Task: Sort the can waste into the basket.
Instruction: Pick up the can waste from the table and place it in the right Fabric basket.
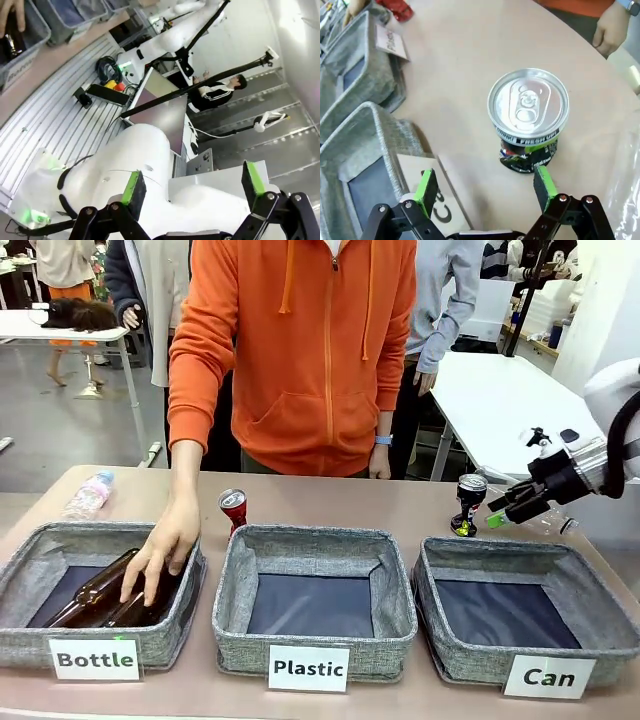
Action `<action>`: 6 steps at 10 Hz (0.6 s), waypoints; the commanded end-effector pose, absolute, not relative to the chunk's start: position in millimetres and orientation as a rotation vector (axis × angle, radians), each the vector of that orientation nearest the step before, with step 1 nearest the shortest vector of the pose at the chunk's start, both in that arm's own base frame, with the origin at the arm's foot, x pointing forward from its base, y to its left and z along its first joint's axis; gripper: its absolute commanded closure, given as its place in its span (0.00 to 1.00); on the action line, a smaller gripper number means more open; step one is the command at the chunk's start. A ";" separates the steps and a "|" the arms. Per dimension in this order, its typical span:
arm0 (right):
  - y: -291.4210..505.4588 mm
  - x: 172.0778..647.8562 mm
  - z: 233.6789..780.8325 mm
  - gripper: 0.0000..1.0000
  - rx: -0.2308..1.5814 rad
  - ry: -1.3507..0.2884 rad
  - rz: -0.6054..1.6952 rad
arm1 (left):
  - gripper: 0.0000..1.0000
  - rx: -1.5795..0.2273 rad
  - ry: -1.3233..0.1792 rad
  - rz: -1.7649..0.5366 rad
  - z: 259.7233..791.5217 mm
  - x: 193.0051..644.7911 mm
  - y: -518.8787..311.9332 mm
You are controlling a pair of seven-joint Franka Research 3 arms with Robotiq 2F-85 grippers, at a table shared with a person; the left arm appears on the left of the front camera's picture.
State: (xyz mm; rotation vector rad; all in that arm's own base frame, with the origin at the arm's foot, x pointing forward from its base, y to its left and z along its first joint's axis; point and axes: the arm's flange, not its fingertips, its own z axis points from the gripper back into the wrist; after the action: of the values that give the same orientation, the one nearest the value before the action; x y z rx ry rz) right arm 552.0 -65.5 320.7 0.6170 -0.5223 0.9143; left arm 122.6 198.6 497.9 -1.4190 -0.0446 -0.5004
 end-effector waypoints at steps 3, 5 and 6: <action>-53.4 565.7 314.8 0.00 0.595 -0.609 0.915 | 0.00 -1.469 -0.039 -0.496 487.0 150.2 169.4; -50.7 566.4 311.2 0.00 0.596 -0.603 0.918 | 0.00 -1.555 -0.002 -0.519 467.7 178.4 149.9; -48.5 567.3 310.2 0.00 0.602 -0.606 0.920 | 0.00 -1.563 0.022 -0.533 456.5 191.6 139.7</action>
State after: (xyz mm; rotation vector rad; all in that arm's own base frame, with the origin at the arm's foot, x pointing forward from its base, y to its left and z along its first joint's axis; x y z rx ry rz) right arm 561.7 -53.1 315.7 0.6156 -0.5664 0.9095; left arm 177.0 146.4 464.5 -1.5313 0.0102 -0.5139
